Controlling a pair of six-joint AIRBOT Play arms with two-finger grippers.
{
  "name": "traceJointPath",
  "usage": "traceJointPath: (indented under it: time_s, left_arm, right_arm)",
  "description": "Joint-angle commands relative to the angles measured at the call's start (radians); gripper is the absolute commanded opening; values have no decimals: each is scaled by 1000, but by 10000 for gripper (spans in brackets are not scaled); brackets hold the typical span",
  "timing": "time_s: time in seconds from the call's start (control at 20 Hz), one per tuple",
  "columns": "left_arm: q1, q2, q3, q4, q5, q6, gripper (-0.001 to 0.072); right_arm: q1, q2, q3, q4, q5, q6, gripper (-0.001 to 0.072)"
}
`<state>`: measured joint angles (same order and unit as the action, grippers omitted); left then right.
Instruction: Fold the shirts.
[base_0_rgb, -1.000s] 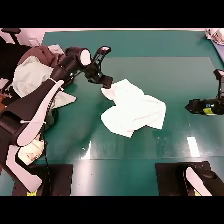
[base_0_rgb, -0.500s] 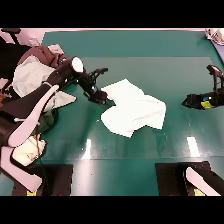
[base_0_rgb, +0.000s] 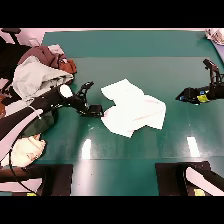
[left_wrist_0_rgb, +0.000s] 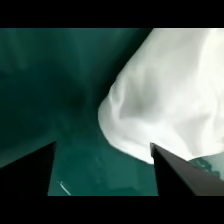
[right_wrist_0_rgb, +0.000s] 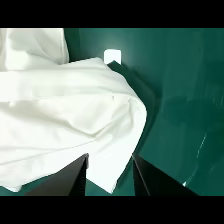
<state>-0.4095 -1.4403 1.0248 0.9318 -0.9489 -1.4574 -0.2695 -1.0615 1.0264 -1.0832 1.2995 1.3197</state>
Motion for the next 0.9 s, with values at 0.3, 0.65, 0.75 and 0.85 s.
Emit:
traceJointPath:
  time_s: [0.3, 0.65, 0.75, 0.85]
  left_arm:
    - [1, -82, -43, -206, 37, 87, 642]
    - [-4, -18, -34, -257, 14, 175, 27]
    - [5, 66, -32, -214, -4, 129, 27]
    - [5, 153, -32, -125, -25, 35, 27]
  right_arm:
    - [0, -10, 3, 44, 7, -12, 387]
    - [1, -11, 3, 93, -12, -42, 386]
    - [24, -11, 6, 156, -23, -216, 416]
    - [84, -36, 38, 118, -28, -284, 497]
